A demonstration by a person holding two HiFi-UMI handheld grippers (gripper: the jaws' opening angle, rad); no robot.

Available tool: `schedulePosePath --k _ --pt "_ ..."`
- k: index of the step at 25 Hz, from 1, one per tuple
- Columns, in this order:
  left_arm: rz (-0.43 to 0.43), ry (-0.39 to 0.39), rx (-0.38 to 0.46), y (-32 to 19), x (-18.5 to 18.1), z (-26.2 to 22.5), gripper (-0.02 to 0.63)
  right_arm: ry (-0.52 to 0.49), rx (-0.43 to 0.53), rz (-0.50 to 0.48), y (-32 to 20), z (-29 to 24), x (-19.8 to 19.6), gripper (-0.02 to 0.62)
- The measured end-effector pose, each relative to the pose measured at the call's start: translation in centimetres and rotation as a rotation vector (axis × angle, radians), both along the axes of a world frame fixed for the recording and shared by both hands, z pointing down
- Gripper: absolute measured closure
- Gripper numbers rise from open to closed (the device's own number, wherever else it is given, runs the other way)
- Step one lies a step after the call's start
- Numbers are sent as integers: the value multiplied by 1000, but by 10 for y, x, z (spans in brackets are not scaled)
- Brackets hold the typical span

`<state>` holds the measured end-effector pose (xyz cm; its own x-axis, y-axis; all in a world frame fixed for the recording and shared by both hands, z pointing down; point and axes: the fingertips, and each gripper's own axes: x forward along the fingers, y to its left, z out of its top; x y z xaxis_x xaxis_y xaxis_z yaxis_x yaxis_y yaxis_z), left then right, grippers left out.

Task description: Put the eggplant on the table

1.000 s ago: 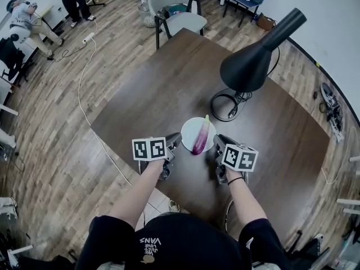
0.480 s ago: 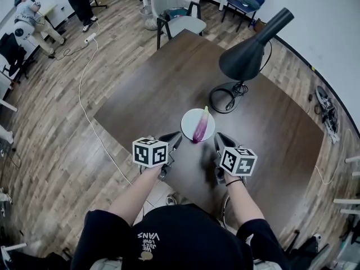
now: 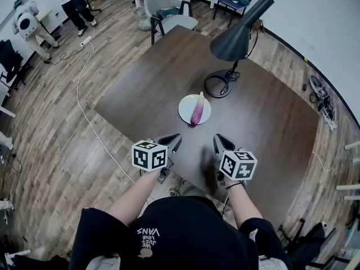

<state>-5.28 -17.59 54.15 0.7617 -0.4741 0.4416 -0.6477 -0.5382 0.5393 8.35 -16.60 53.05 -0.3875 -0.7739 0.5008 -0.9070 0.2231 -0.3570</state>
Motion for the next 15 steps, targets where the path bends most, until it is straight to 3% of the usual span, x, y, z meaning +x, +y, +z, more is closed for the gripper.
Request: schedulePosePath --k 9,15 --pt "14 -14 -10 70 -9 11 595 -20 -24 29 72 17 -4 574" --pt "-30 -56 97 92 -24 4 595 22 100 62 98 5 -6 575"
